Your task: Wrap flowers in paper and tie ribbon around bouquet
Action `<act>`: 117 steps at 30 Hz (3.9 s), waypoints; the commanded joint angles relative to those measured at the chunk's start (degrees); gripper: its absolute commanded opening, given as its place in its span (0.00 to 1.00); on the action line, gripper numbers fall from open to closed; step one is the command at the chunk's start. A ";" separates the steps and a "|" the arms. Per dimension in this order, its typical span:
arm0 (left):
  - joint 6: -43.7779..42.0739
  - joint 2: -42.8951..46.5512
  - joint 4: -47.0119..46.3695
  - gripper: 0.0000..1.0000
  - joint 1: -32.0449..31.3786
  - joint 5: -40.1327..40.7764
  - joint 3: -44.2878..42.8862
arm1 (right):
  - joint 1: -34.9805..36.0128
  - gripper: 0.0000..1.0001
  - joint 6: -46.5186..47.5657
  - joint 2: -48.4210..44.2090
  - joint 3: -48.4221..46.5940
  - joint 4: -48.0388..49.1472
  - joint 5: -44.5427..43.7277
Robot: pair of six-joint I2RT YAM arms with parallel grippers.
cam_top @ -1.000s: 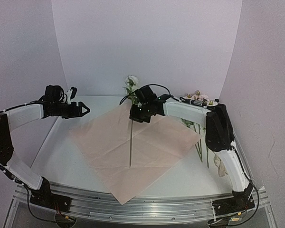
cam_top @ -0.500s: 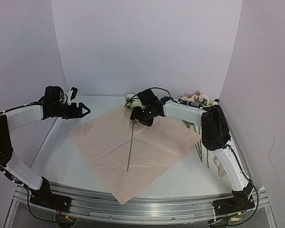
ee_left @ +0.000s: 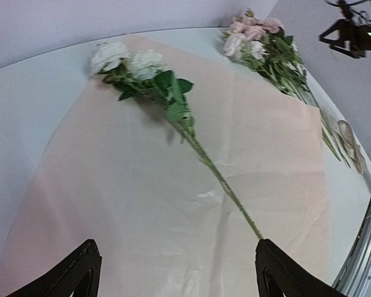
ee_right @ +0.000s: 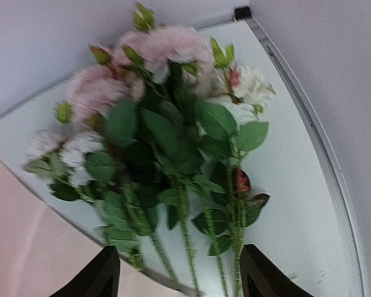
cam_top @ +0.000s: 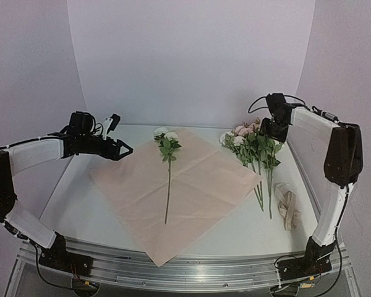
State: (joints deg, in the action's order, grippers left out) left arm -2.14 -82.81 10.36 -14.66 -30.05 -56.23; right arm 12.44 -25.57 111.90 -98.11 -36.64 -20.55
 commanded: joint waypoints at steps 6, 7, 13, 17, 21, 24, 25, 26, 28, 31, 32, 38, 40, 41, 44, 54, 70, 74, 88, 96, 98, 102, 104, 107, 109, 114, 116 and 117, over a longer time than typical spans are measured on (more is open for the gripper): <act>-3.19 -0.39 -3.11 0.86 -2.70 -7.85 -3.00 | -2.47 0.41 7.28 15.01 -5.97 -5.36 3.30; -3.27 -0.61 -2.70 0.86 -2.69 -7.70 -3.32 | -2.51 0.40 7.41 15.79 -6.42 -5.37 3.26; -2.51 -1.22 -1.89 0.86 -2.65 -7.73 -4.62 | -2.98 0.29 8.60 19.26 -7.60 -5.37 -0.48; -2.09 -1.12 -1.45 0.86 -2.68 -8.13 -4.99 | -3.50 0.15 8.61 20.00 -7.75 -5.21 0.31; -1.87 -1.22 -1.64 0.86 -2.68 -7.95 -5.10 | -4.22 0.04 9.81 21.21 -8.75 -5.27 1.61; -1.76 -1.13 -1.84 0.86 -2.65 -7.86 -5.17 | -4.24 0.00 10.96 20.14 -10.16 -5.33 2.35; -1.81 -1.07 -1.98 0.86 -2.65 -7.85 -5.13 | -4.20 0.00 11.15 19.00 -10.49 -5.36 2.57; -1.74 -1.02 -2.18 0.86 -2.66 -7.73 -5.00 | -4.19 0.00 11.09 17.22 -10.82 -5.31 2.53; -1.49 -0.83 -2.77 0.86 -2.70 -7.44 -4.63 | -4.08 0.00 10.84 12.10 -11.32 -5.15 1.84; -0.77 -0.62 -3.86 0.86 -2.65 -7.23 -3.99 | -3.23 0.00 11.42 4.95 -12.12 -4.43 -1.25; -0.62 -0.60 -4.23 0.86 -2.66 -7.25 -3.85 | -2.68 0.00 12.00 2.79 -12.51 -4.14 -2.55; 0.06 -0.64 -5.83 0.86 -2.67 -7.42 -3.33 | 6.89 0.00 11.41 -5.23 -14.00 -3.70 -4.92; 0.52 -0.52 -6.23 0.87 -2.65 -7.13 -3.02 | 12.18 0.00 4.19 -6.29 -12.03 -3.17 -0.82; 0.82 -0.46 -6.46 0.87 -2.65 -6.87 -2.70 | 14.78 0.00 -0.12 -6.28 -10.47 -1.99 1.84; 1.59 -0.48 -7.07 0.87 -2.66 -6.23 -2.02 | 21.31 0.00 -11.49 -3.30 -6.54 4.23 10.81; 3.10 0.37 -7.74 0.88 -2.67 -5.47 -1.21 | 30.24 0.00 -26.70 16.46 -11.02 15.30 20.04; 2.30 0.28 -7.94 0.88 -2.68 -5.88 -1.29 | 28.47 0.65 -13.09 18.98 -17.32 4.03 28.39; 2.27 0.29 -8.01 0.88 -2.69 -5.53 -1.14 | 21.57 0.69 -9.13 7.28 -13.49 -2.21 20.76; 6.09 -1.92 -8.84 0.87 -3.10 -6.64 -3.60 | -7.97 0.82 -1.69 8.89 -1.13 -9.33 6.53; 5.74 -2.10 -7.77 0.86 -3.10 -6.20 -4.32 | -9.65 0.63 -1.44 18.36 -5.98 -8.57 9.71; 5.74 -2.26 -7.77 0.86 -3.12 -6.38 -4.48 | -10.09 0.44 -1.49 19.51 -5.66 -8.27 9.54; 5.37 -2.40 -7.72 0.86 -3.31 -7.00 -5.10 | -10.14 0.01 -0.18 17.58 -4.72 -8.33 6.18; 4.67 -2.43 -7.77 0.85 -3.60 -7.59 -5.52 | -10.15 0.00 1.37 14.39 -5.07 -8.36 3.01; 4.36 -2.91 -7.56 0.84 -4.67 -8.43 -6.63 | -8.67 0.00 5.15 7.01 -7.40 -8.81 -4.49; 4.07 -3.27 -7.28 0.83 -6.22 -8.92 -7.82 | -5.30 0.00 8.17 1.79 -9.59 -9.16 -9.98; 7.63 -4.75 -7.26 0.87 -9.36 -14.11 -11.51 | 8.77 0.00 10.10 -5.86 -17.44 -9.28 -6.08; 10.08 -5.75 -7.95 0.90 -10.69 -16.53 -13.39 | 13.71 0.00 5.07 -6.53 -17.80 -5.26 5.35; 11.08 -6.42 -8.54 0.91 -11.30 -18.02 -14.00 | 16.90 0.00 2.35 -6.80 -16.00 0.16 8.81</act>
State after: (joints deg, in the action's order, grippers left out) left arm 4.55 -87.45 3.94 -23.79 -41.23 -65.17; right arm 18.10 -18.21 110.21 -113.50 -44.70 -25.00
